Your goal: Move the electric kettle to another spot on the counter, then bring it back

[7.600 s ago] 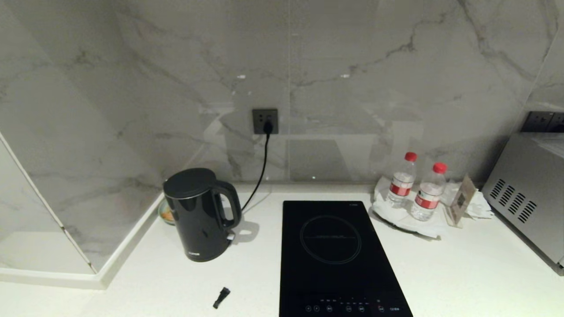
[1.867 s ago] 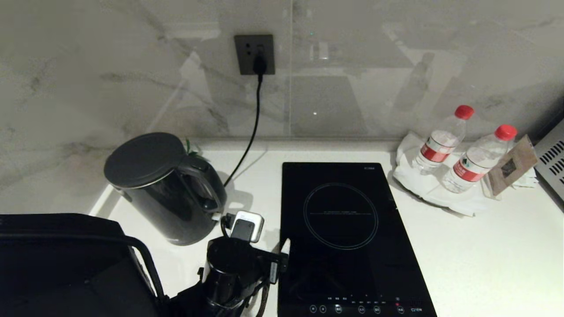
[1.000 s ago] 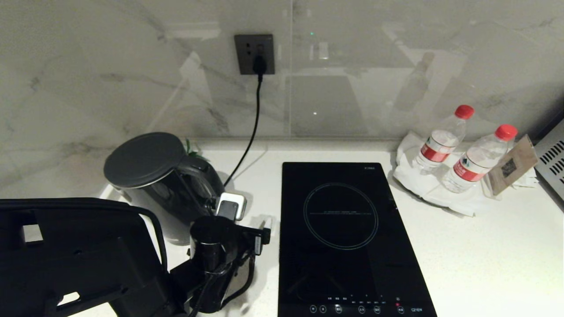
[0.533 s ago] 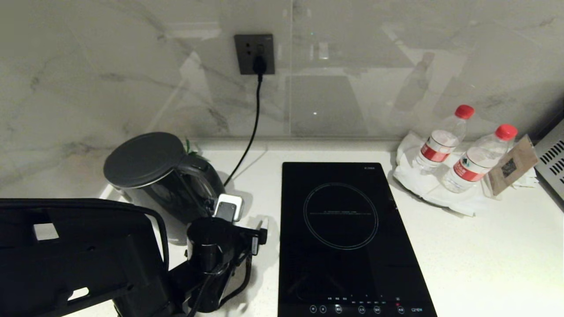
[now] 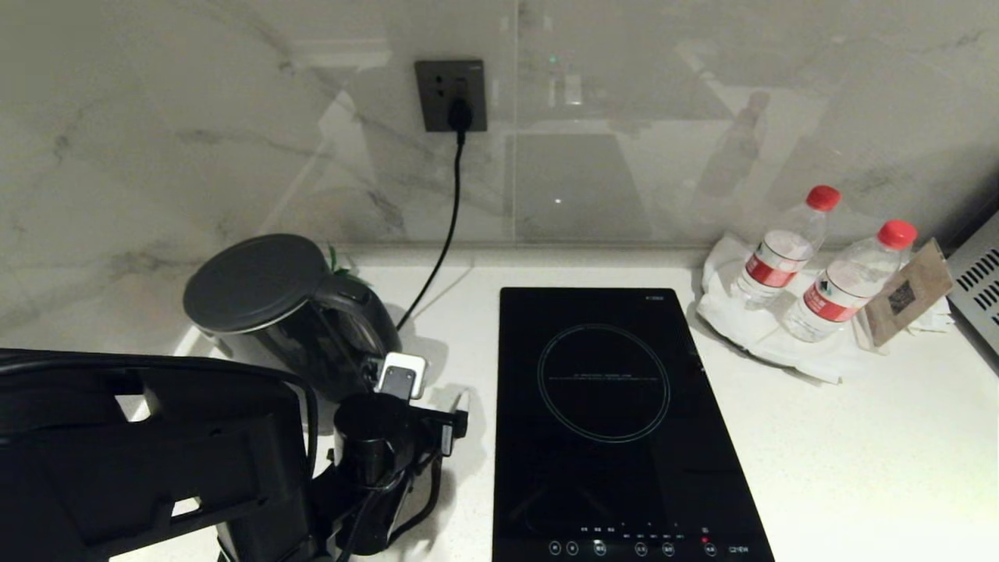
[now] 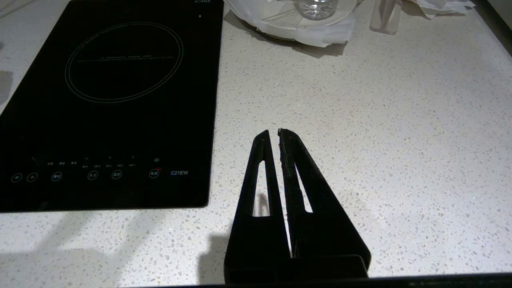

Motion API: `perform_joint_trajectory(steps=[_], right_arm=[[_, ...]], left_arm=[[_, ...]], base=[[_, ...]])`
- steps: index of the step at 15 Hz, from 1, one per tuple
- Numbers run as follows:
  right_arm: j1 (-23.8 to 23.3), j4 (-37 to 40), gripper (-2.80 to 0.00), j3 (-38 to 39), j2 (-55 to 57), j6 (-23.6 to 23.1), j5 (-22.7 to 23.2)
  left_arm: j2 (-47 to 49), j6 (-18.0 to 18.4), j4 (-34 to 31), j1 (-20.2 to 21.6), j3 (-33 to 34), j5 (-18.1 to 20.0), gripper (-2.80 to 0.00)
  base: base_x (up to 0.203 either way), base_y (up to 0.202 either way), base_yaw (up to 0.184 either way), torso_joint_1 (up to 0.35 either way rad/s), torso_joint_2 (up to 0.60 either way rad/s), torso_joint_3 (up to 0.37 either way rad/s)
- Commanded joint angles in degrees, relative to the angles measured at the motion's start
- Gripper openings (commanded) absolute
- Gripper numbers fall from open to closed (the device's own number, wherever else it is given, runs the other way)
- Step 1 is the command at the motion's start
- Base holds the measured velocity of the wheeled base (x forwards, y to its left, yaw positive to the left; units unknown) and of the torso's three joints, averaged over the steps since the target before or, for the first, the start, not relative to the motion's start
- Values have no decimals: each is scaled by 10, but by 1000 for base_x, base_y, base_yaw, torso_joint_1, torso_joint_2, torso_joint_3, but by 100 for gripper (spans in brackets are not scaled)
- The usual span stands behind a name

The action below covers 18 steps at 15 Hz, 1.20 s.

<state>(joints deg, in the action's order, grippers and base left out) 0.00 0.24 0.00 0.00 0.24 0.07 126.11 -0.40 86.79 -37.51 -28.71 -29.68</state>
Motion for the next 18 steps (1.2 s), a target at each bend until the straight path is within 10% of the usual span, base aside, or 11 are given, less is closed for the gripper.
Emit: perform_joint_trajectory(steps=[1, 18], right_arm=[[0, -1, -280, 0, 0, 0, 0], [0, -1, -280, 0, 0, 0, 0]], left_arm=[[11, 0, 5, 4, 1, -3, 0], [-30, -1, 5, -1, 22, 0, 0]], base=[[0, 0, 0, 0, 0, 0], [0, 0, 0, 0, 0, 0]])
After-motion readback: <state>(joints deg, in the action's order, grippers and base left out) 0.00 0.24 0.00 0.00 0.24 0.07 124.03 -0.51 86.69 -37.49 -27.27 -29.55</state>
